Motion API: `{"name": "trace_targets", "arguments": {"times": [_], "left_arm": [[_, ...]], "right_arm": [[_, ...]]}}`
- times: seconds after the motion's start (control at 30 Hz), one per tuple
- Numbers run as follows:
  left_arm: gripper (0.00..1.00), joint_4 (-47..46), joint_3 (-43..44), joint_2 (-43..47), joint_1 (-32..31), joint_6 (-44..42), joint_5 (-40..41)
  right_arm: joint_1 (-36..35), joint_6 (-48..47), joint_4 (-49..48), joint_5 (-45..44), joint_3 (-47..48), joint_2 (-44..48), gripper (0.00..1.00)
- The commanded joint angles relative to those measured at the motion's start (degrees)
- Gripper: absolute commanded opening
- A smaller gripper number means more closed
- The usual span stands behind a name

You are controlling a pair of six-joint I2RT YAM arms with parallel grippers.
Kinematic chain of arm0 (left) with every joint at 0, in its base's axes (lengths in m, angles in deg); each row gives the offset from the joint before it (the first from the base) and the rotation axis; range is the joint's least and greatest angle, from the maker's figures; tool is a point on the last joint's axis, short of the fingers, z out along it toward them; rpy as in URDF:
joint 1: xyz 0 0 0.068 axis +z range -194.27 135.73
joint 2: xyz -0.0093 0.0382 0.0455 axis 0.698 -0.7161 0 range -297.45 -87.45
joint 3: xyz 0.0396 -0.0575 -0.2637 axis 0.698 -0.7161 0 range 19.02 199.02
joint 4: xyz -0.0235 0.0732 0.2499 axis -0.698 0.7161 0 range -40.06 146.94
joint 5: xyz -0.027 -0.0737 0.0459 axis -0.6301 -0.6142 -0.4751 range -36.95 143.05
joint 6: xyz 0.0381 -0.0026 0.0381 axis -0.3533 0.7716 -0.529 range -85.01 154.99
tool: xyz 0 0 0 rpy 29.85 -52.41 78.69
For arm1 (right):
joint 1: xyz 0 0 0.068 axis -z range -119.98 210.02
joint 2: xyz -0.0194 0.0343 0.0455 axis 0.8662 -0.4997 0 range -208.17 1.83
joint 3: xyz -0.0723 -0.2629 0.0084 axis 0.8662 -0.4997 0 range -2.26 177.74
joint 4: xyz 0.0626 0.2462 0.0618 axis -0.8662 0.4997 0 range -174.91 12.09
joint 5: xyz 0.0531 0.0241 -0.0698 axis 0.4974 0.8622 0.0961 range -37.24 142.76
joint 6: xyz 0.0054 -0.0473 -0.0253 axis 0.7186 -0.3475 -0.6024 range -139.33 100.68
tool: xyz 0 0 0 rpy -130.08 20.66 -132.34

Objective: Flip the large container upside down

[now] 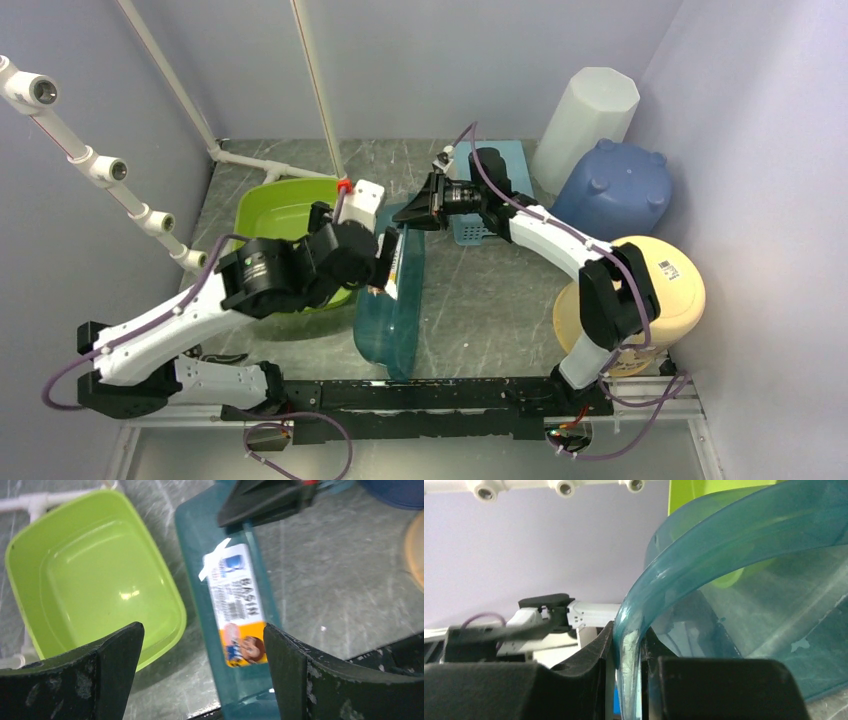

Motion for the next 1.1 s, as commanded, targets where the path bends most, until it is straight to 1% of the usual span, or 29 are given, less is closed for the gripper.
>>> {"name": "trace_targets", "arguments": {"times": [0.0, 0.1, 0.13, 0.17, 0.23, 0.33, 0.43, 0.5, 0.63, 0.7, 0.73, 0.77, 0.83, 0.87, 1.07], "left_arm": [[0.94, -3.7, -2.8, 1.1, 10.9, -0.4, -10.0], [0.94, -4.7, -4.5, 0.4, 14.4, 1.0, -13.3], [0.94, -5.3, -5.4, 0.0, 15.5, 1.3, -15.5], [0.94, -5.7, -6.1, -0.6, 16.6, 1.9, -17.2], [0.94, -6.5, -7.7, -1.4, 18.2, 3.6, -20.0], [0.94, -10.4, -12.2, -1.4, 19.9, 6.1, -25.2], [0.94, -15.3, -15.5, -0.8, 20.2, 7.8, -29.0], [0.94, -17.5, -16.9, -0.6, 20.4, 8.5, -30.7], [0.94, -21.7, -19.3, -0.8, 20.3, 9.5, -34.2], [0.94, -22.6, -19.8, -1.4, 20.4, 9.9, -35.4], [0.93, -22.6, -19.9, -1.8, 20.4, 10.1, -35.4], [0.93, -22.4, -19.8, -2.2, 20.4, 10.3, -35.2], [0.93, -21.9, -19.7, -2.6, 20.4, 10.6, -34.5], [0.93, -21.9, -19.8, -2.7, 20.3, 10.6, -34.3], [0.92, -22.5, -20.7, -4.3, 20.4, 11.3, -34.5]], "right_arm": [[2.4, 0.6, -18.6, 10.1, -0.2, -1.9, 0.00], [4.1, -3.2, -15.1, 10.6, -0.5, -2.1, 0.00], [4.3, -5.4, -11.3, 11.2, 0.4, -2.6, 0.00], [4.7, -9.4, -7.2, 11.4, 1.3, -2.8, 0.01], [5.7, -13.6, -2.9, 11.6, 2.0, -2.8, 0.05], [7.6, -15.8, -0.2, 11.9, 1.2, -2.8, 0.13], [8.5, -21.4, 7.9, 10.1, 2.2, -3.7, 0.22], [8.8, -25.0, 13.0, 7.7, 2.9, -3.6, 0.32], [9.2, -29.3, 18.8, 4.5, 3.8, -2.2, 0.49], [9.3, -30.8, 20.9, 3.6, 4.1, -1.9, 0.53], [9.3, -31.0, 21.6, 3.3, 4.0, -1.7, 0.54], [9.4, -31.3, 22.6, 2.8, 3.9, -1.5, 0.58], [9.4, -31.7, 23.8, 1.2, 3.3, -0.4, 0.70], [9.4, -32.3, 24.9, 0.0, 3.1, 0.3, 0.73], [9.3, -37.3, 34.2, -6.8, 4.7, 4.6, 0.86]]}}
